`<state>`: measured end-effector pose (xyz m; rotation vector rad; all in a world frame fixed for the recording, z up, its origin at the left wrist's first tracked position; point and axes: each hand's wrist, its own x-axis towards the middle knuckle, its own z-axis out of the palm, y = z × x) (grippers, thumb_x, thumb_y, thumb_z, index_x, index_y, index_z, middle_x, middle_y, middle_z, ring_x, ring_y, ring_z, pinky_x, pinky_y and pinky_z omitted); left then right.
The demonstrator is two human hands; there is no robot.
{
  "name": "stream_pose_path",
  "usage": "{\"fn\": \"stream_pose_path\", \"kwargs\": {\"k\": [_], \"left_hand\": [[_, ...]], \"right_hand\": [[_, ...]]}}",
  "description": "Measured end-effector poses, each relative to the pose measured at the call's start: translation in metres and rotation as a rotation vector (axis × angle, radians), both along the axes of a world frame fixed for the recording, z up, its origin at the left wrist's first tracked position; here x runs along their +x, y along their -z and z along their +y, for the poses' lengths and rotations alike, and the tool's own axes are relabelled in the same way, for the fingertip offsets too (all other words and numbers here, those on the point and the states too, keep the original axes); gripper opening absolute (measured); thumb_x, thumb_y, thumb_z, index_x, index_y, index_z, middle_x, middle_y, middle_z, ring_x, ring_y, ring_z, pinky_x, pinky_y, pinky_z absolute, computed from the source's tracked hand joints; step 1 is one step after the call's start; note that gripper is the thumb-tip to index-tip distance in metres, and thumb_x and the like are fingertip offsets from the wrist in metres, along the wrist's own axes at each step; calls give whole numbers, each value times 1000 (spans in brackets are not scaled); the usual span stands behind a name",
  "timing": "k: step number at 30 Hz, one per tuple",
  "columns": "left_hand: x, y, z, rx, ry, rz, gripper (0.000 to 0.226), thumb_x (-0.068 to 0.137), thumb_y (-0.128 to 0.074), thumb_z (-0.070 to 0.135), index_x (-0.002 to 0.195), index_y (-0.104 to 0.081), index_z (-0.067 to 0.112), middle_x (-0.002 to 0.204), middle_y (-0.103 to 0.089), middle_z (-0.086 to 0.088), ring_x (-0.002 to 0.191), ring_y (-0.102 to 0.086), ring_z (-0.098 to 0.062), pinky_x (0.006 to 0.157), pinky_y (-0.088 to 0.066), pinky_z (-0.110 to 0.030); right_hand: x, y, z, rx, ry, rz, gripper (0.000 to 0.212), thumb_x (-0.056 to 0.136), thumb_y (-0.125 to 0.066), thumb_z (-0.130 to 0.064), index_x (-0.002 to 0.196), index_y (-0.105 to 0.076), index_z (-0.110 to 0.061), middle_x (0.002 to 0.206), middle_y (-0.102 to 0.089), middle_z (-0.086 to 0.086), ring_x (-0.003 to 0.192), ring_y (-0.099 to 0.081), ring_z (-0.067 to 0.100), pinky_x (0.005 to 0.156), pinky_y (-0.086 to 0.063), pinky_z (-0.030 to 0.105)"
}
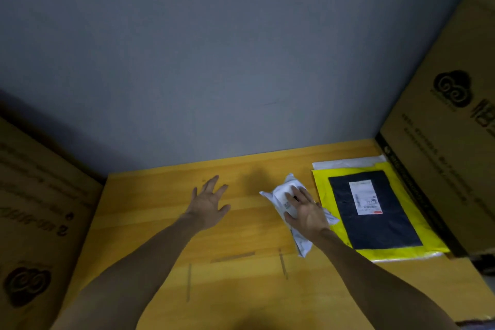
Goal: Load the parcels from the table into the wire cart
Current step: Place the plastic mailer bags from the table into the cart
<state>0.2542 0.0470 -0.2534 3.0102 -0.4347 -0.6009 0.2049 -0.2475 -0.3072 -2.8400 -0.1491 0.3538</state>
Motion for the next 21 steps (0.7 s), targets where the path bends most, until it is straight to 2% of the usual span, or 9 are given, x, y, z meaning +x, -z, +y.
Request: {"fn": "stream_pose_path", "kwargs": {"k": [2,6,15,19,21], "left_hand": [[-1,-16,1,-5,-12,-35,62,102,-38,51,156,-19,28,165,10,1,152,-1,-21,122,-6,-51],[-1,-38,0,-24,-14,-59,64,101,-40,51,157,-17,29,165,9,1,152,-4,-22,122,-7,-52],[-3,-49,4,-138,144,-84,65,100,-40,53,157,-20,28,165,6,-1,153,-1,-21,122,-3,-52],[-18,-42,6,-163,235,-31,64,100,-40,53,156,-20,28,165,6,-1,152,-2,-23,122,-5,-51],[-29,-38,9,-155,305,0,64,101,-40,52,156,-20,26,165,5,-1,152,-1,-23,122,-6,-52]], "right_hand": [[0,-12,-1,22,-6,-57,73,86,-30,-56,147,-44,-19,161,-26,3,149,-20,24,101,-44,53],[-6,-36,0,-86,-9,-84,62,95,-48,-47,151,-33,-25,162,-16,-6,150,-11,18,106,-40,45],[-59,-57,14,-127,237,-88,63,95,-49,-49,151,-32,-26,161,-18,-7,148,-12,18,104,-44,42],[-98,-51,23,-113,365,-131,60,92,-48,-51,145,-41,-24,157,-28,-4,144,-23,22,97,-49,46],[-121,-48,31,-118,397,-140,65,86,-36,-58,140,-46,-22,150,-38,0,138,-33,27,90,-53,46]]}}
